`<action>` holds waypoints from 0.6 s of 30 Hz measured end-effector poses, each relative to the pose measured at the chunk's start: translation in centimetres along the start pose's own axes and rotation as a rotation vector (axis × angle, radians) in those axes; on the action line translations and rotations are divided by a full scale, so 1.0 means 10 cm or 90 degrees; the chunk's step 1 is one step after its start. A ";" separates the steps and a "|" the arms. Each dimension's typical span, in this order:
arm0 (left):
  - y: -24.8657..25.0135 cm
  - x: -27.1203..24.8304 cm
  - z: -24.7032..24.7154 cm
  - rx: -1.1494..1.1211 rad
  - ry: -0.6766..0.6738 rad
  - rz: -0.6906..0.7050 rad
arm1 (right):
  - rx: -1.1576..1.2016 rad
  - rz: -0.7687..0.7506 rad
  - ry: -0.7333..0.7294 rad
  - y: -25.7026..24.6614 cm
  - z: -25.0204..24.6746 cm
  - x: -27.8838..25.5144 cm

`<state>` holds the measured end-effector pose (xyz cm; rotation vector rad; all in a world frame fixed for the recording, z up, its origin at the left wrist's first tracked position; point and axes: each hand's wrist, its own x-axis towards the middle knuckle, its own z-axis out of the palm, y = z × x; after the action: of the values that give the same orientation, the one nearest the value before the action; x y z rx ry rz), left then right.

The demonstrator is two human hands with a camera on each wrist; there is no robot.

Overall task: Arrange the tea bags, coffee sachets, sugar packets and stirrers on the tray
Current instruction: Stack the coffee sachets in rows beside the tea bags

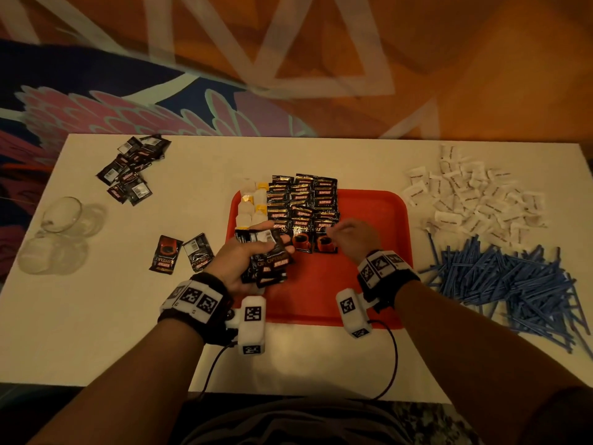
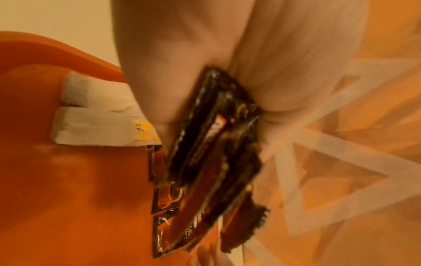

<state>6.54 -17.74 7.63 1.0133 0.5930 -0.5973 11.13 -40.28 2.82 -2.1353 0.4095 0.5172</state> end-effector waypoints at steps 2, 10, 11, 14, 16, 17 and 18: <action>0.05 -0.02 0.05 0.045 0.039 0.007 | 0.107 -0.048 -0.077 -0.19 -0.04 -0.16; 0.15 -0.08 0.25 0.153 0.059 0.088 | 0.144 -0.125 -0.229 -0.65 -0.17 -0.49; 0.15 -0.09 0.27 0.164 0.065 0.115 | 0.146 -0.134 -0.213 -0.67 -0.18 -0.50; 0.15 -0.13 0.31 0.218 0.125 0.175 | 0.137 -0.175 -0.097 -0.72 -0.21 -0.56; 0.17 -0.14 0.28 0.200 0.165 0.111 | 0.137 -0.212 -0.009 -0.72 -0.22 -0.60; 0.17 -0.13 0.24 0.165 0.155 0.048 | 0.133 -0.242 0.017 -0.72 -0.23 -0.61; 0.19 -0.13 0.20 0.128 0.126 -0.011 | 0.119 -0.279 0.034 -0.73 -0.23 -0.64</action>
<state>7.31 -18.57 10.47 1.2677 0.7269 -0.5843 9.48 -37.44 12.27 -1.9795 0.0105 0.1644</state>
